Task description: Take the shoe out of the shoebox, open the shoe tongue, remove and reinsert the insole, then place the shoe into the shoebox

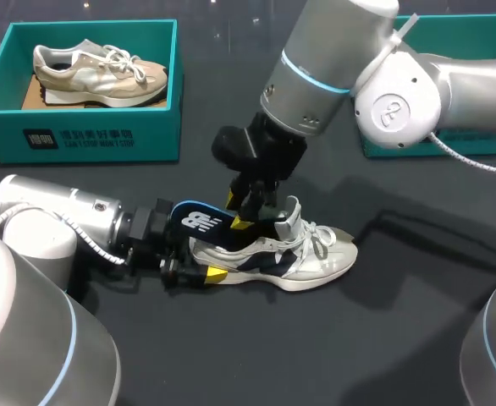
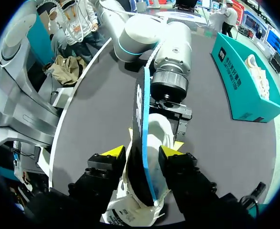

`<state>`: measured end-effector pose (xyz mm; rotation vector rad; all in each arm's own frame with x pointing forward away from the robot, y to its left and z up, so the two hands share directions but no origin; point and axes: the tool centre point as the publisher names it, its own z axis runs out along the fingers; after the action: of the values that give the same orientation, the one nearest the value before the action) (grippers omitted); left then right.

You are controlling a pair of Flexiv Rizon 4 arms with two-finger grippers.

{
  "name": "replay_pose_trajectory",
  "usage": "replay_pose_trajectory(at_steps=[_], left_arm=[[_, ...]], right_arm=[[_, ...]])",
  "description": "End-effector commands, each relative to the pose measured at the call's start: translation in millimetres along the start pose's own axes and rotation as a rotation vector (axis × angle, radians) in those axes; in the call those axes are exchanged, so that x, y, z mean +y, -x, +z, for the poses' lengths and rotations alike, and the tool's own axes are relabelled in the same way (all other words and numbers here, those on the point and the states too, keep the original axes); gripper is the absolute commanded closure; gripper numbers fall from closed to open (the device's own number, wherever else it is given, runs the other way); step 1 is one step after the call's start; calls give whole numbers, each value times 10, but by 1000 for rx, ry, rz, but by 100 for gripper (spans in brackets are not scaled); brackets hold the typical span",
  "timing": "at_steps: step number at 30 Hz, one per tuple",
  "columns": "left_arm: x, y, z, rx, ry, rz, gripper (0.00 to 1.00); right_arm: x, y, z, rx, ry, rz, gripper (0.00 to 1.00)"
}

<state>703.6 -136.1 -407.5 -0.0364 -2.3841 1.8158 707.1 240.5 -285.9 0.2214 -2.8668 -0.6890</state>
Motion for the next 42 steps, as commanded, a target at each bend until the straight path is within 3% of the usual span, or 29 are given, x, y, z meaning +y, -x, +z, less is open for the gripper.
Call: replay_pose_trajectory(at_steps=[1,10,11,12,14,29,38,39,41,42], left_arm=[[4,4,15,0,2,-1,100],[4,4,15,0,2,-1,100],[4,4,15,0,2,-1,100],[4,4,15,0,2,-1,100],[4,4,15,0,2,-1,100],[4,4,15,0,2,-1,100],[4,4,15,0,2,-1,100],[4,4,15,0,2,-1,100],[4,4,15,0,2,-1,100],[4,4,15,0,2,-1,100]], right_arm=[[-41,49,100,30,46,19,55],[-39,-45,149,61,142,61,50],[-34,-52,153,64,151,68,48],[-30,-58,157,67,161,71,40],[-26,-65,168,79,165,93,36],[15,3,280,181,168,173,39],[87,11,365,208,174,173,57],[99,5,369,209,173,173,62],[123,-11,382,210,171,173,100],[135,-20,388,210,169,173,100]])
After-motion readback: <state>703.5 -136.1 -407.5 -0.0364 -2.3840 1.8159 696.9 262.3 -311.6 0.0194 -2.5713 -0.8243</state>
